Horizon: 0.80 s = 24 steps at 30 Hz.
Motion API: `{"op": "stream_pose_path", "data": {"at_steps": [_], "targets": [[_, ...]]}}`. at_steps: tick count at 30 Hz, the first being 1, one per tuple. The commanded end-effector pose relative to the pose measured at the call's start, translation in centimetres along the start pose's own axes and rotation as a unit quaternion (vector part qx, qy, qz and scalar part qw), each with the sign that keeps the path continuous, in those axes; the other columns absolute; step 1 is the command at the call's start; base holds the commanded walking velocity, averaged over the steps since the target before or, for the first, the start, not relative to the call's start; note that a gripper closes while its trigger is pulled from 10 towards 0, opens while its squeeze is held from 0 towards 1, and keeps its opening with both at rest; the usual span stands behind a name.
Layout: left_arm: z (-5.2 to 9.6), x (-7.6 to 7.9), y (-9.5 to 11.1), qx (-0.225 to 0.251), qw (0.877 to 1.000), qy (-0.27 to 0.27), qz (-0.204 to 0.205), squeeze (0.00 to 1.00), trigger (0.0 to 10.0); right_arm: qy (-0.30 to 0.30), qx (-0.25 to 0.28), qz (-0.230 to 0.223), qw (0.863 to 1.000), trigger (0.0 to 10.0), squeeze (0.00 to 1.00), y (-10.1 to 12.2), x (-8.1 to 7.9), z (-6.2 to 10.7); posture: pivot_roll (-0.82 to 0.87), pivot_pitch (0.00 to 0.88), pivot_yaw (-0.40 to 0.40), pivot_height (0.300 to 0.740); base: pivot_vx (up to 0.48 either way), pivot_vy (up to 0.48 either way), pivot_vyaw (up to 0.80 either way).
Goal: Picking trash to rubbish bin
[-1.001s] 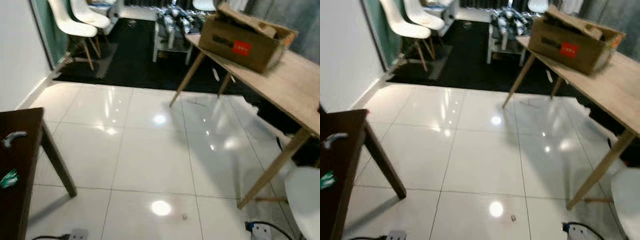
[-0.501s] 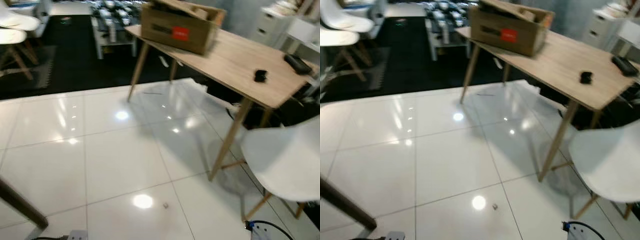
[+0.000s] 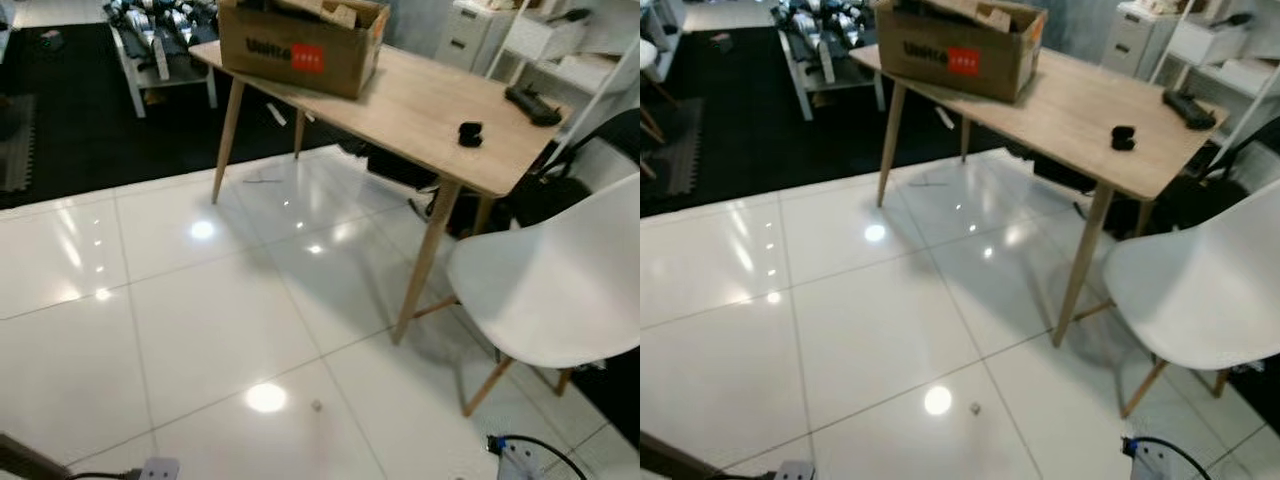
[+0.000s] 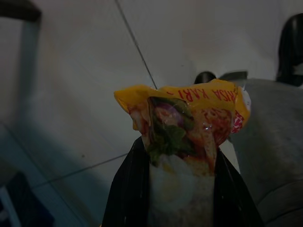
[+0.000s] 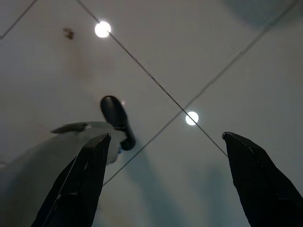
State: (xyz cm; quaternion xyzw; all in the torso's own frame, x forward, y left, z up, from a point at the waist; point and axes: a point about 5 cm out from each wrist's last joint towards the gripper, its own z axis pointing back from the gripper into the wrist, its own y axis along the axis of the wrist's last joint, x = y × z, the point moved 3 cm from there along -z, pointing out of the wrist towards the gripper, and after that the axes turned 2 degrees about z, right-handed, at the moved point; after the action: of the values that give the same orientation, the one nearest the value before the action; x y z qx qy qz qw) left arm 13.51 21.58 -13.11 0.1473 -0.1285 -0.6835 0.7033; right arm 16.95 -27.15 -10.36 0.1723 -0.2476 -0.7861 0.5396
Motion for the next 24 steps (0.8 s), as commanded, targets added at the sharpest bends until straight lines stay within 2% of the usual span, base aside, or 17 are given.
{"op": "stream_pose_path", "data": {"at_steps": [1, 20, 24], "targets": [[0.05, 0.2, -1.07, -0.018, 1.0, -0.003, -0.002, 0.0, 10.0, -0.002, -0.001, 0.002, 1.0, 10.0, 0.0, -0.26, 0.24, 0.08, 0.01, 0.089, -0.024, 0.74, 0.322, 0.0, 0.0], [-0.01, 0.7, -1.0, -0.02, 1.0, -0.014, -0.018, 0.0, 10.0, 0.003, 0.001, 0.006, 1.0, 10.0, 0.0, -0.2, 0.17, 0.08, 0.0, 0.083, -0.021, 0.74, 0.403, 0.0, 0.0], [-0.02, 0.69, -0.86, -0.019, 0.999, -0.015, -0.023, 0.0, 10.0, 0.006, 0.001, 0.008, 1.0, 10.0, 0.0, -0.06, 0.01, 0.04, 0.0, 0.076, -0.02, 0.74, 0.445, 0.0, -0.75]]}}
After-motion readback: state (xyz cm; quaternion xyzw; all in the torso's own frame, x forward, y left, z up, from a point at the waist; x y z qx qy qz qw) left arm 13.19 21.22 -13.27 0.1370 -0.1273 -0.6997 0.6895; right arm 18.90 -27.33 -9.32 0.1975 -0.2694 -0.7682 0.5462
